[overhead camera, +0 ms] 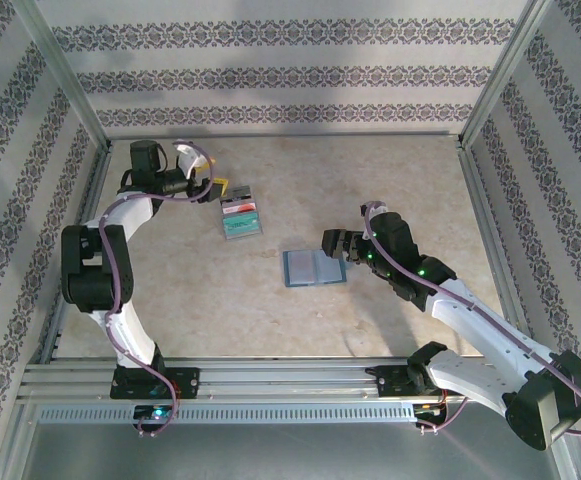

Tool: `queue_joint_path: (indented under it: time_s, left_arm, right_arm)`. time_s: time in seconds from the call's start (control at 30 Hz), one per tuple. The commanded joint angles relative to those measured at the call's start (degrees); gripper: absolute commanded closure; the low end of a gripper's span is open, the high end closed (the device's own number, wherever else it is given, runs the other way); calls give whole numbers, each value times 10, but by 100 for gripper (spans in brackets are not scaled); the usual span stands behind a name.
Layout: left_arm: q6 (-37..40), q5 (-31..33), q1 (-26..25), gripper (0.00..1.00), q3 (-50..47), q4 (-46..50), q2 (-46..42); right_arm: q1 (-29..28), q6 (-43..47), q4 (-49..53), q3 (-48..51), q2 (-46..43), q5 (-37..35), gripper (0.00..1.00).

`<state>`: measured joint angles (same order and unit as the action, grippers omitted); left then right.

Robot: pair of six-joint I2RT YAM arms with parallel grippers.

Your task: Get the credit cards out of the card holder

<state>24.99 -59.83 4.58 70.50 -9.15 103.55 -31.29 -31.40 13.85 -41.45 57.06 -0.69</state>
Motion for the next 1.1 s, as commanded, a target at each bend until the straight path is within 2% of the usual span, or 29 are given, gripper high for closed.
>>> queue_joint_path:
  time_s: [0.0, 0.07, 0.17, 0.27, 0.43, 0.63, 0.7, 0.8, 0.93, 1.07]
  left_arm:
    - [-96, 11, 1, 8, -9, -45, -26]
    - [-116, 24, -5, 0, -12, -41, -34]
    - [-132, 55, -19, 1, -20, -24, -57]
    - [-147, 118, -39, 1, -29, 11, -84]
    - [-215, 220, -76, 1, -68, 6, -133]
    - [-209, 341, -175, 1, -125, 1, -197]
    - [-259, 377, -188, 1, -139, -12, -209]
    - [-336, 392, -194, 0, -177, -55, -227]
    - [-398, 457, -215, 0, -247, -104, -262]
    - [-444, 501, -231, 1, -297, -100, -300]
  right_arm:
    - [-6, -4, -7, 1, -1, -17, 2]
    - [-8, -7, -6, 3, -1, -23, 2]
    - [-10, -9, -7, 7, -2, -29, 2]
    - [-14, -12, -8, 8, 1, -34, 2]
    - [-25, -15, -7, 3, 11, -48, 2]
    - [-47, -13, 5, -13, 35, -67, 2]
    - [-58, -13, 10, -19, 43, -76, 2]
    - [-71, -15, 14, -24, 55, -88, 2]
    - [-91, -20, 23, -33, 73, -101, 2]
    - [-120, -27, 46, -51, 99, -118, 5]
